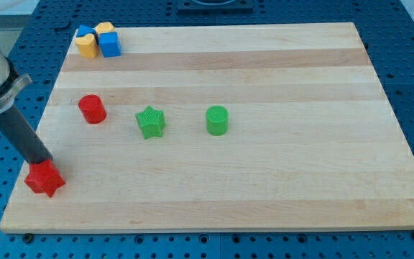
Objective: Point your arm towards the red circle
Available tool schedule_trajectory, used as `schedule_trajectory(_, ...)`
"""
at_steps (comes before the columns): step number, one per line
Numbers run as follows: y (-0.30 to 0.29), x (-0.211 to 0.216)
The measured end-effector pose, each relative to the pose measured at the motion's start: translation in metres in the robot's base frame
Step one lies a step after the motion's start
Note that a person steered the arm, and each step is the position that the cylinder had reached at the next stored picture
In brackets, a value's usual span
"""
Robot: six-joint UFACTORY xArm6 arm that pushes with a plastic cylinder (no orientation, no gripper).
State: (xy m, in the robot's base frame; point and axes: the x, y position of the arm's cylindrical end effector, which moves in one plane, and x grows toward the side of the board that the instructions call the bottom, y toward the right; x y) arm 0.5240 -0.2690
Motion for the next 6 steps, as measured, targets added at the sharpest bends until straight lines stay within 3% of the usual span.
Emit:
schedule_trajectory(2, -0.035, -0.038)
schedule_trajectory(3, -0.036, -0.080)
schedule_trajectory(5, -0.008, -0.181)
schedule_trajectory(6, 0.020, -0.191)
